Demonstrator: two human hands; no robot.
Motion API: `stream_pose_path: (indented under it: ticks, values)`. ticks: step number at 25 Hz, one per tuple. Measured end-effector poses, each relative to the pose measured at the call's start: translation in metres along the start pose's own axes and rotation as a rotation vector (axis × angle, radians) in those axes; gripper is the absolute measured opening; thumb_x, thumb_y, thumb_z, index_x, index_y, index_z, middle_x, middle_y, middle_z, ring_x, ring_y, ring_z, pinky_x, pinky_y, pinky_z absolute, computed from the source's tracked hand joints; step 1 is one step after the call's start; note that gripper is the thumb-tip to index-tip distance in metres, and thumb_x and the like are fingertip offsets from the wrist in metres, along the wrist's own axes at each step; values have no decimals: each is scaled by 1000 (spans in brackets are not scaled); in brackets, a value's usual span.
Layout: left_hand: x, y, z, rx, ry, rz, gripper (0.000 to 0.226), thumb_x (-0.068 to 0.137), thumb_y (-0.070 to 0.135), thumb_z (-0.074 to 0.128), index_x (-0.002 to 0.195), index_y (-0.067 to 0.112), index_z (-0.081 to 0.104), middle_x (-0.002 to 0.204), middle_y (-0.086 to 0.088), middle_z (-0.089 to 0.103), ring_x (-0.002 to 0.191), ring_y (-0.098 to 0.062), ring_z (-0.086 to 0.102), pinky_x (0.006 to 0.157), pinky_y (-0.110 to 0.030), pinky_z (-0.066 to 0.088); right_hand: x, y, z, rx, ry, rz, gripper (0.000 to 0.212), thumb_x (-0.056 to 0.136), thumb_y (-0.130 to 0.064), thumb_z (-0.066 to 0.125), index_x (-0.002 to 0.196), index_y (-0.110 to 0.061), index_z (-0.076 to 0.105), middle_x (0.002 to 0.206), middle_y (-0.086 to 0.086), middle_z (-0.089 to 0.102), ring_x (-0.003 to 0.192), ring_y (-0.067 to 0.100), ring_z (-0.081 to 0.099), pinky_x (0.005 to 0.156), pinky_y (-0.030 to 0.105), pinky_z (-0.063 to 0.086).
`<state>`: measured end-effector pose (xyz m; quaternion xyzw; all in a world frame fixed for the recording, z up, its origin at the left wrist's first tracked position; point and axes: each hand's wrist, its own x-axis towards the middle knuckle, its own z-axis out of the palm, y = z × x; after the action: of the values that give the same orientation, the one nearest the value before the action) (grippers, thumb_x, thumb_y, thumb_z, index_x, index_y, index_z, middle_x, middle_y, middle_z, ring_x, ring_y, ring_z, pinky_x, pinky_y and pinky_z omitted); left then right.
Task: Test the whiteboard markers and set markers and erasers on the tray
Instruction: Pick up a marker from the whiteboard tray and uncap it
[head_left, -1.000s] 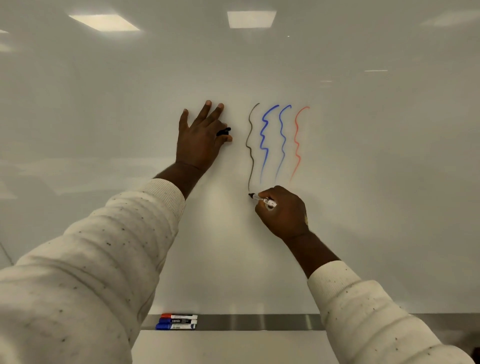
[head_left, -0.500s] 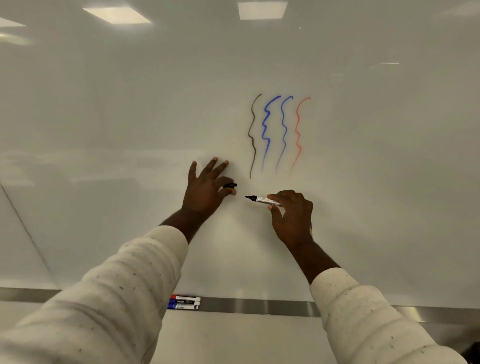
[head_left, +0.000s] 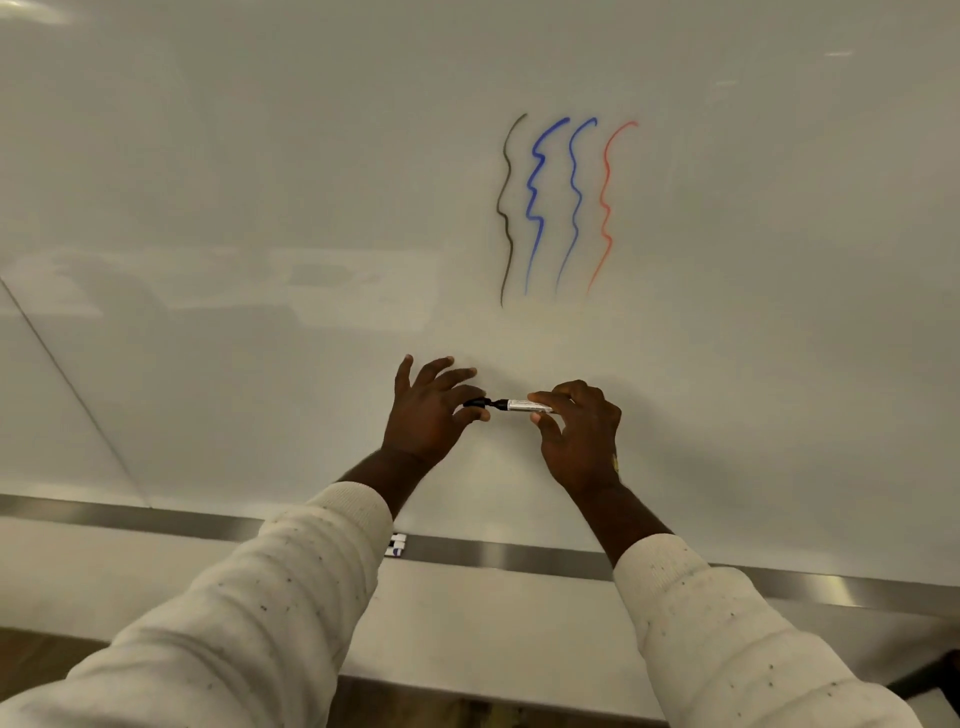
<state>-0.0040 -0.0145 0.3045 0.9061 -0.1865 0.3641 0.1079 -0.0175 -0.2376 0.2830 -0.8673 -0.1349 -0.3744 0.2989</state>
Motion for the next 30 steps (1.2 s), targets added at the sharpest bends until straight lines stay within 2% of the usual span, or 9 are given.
stream_pose_path:
  ticks: [4, 9, 18, 22, 26, 30]
  values:
    - [-20, 5, 14, 6, -24, -47, 29, 85, 54, 57, 97, 33, 73, 100, 14, 72, 118, -16, 55, 114, -54, 19, -12, 10, 9, 39, -45, -8, 29, 82, -19, 75, 109, -28, 71, 100, -11, 59, 99, 12, 53, 84, 27, 25]
    - [-46, 11, 23, 11, -45, -111, 22, 82, 48, 70, 96, 32, 74, 87, 6, 68, 102, -15, 60, 114, -50, 21, -27, 22, 21, 18, -111, -42, 27, 81, -19, 76, 106, -28, 73, 101, -9, 59, 100, 13, 53, 86, 28, 26]
    - [-75, 1, 48, 10, -204, -103, 21, 87, 46, 64, 97, 30, 74, 86, 8, 71, 93, -12, 64, 115, -44, 17, -44, 29, 54, -10, -274, -83, 23, 80, -20, 76, 102, -26, 74, 95, -10, 62, 97, 15, 54, 86, 33, 28]
    - [-87, -23, 63, -17, -247, -106, 20, 88, 41, 64, 94, 25, 75, 80, 6, 71, 84, -15, 66, 113, -42, 19, -49, 24, 84, -24, -365, -52, 22, 79, -18, 76, 99, -27, 75, 91, -11, 63, 96, 16, 55, 83, 29, 21]
    - [-104, -55, 83, -54, -303, -53, 27, 90, 40, 51, 87, 25, 74, 72, 7, 69, 73, -13, 66, 116, -38, 14, -67, 18, 120, -48, -451, -20, 23, 77, -14, 75, 96, -26, 74, 89, -12, 63, 95, 17, 55, 79, 27, 17]
    - [-120, -84, 104, -122, -370, -35, 23, 89, 32, 54, 83, 21, 74, 65, 3, 66, 63, -17, 64, 115, -41, 26, -76, 8, 158, -106, -546, 38, 23, 77, -12, 73, 94, -26, 74, 90, -11, 64, 95, 19, 55, 78, 30, 20]
